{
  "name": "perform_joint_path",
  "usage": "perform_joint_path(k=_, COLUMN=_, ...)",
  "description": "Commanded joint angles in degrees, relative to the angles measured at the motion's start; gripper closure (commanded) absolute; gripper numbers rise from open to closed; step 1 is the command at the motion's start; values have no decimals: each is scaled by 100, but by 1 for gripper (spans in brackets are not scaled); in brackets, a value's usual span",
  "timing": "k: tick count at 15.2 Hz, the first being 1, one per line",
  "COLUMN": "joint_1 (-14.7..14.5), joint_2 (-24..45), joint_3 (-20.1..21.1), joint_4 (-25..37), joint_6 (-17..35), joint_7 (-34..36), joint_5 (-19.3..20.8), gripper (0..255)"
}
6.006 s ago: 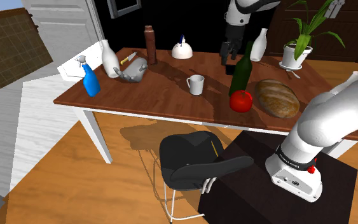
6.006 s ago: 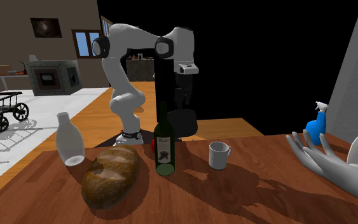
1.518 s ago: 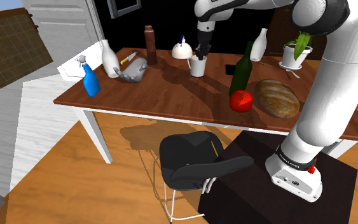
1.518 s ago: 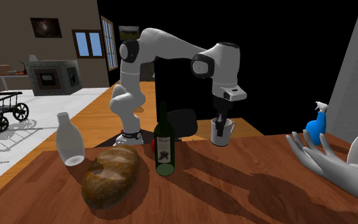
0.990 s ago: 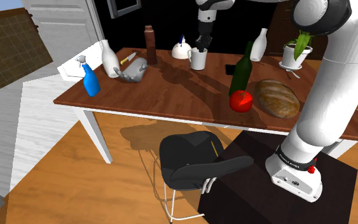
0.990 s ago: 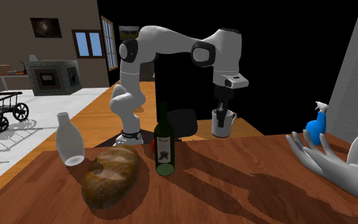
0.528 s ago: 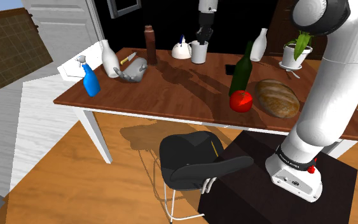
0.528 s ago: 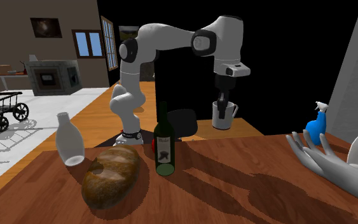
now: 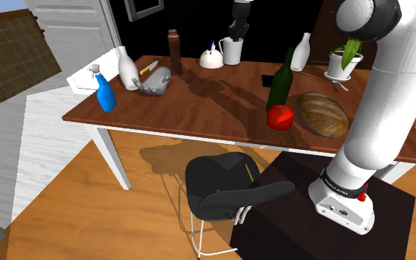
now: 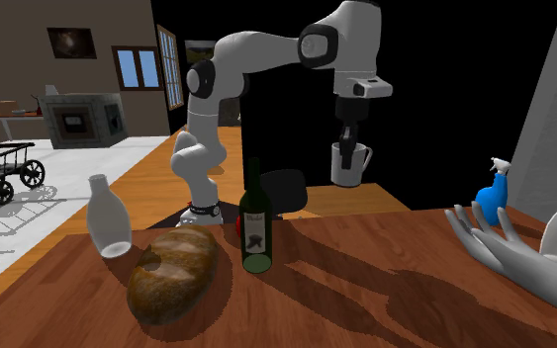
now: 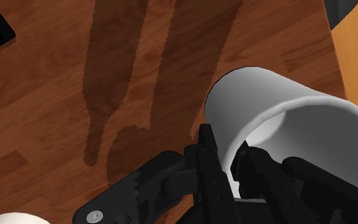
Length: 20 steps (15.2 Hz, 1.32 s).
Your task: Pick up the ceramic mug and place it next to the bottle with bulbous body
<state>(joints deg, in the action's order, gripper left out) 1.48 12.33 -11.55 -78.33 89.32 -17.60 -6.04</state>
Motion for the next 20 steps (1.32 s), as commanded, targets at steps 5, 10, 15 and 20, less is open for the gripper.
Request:
perform_joint_path(k=5, joint_1=42, joint_2=194, joint_3=-6, joint_4=758, joint_6=-568, joint_7=24, joint_5=-43, gripper=255)
perform_joint_path(k=10, joint_1=104, joint_2=441, joint_3=-14, joint_4=1520, joint_6=-1087, joint_7=36, joint_5=-102, gripper=255)
perform_joint_path(k=15, joint_1=153, joint_2=358, joint_3=-39, joint_4=1699, joint_6=-1351, joint_7=-10, joint_5=-99, gripper=255)
perform_joint_path(k=20, joint_1=164, joint_2=-951, joint_3=-145, joint_4=-58, joint_6=-895, joint_7=-269, joint_5=182, gripper=255)
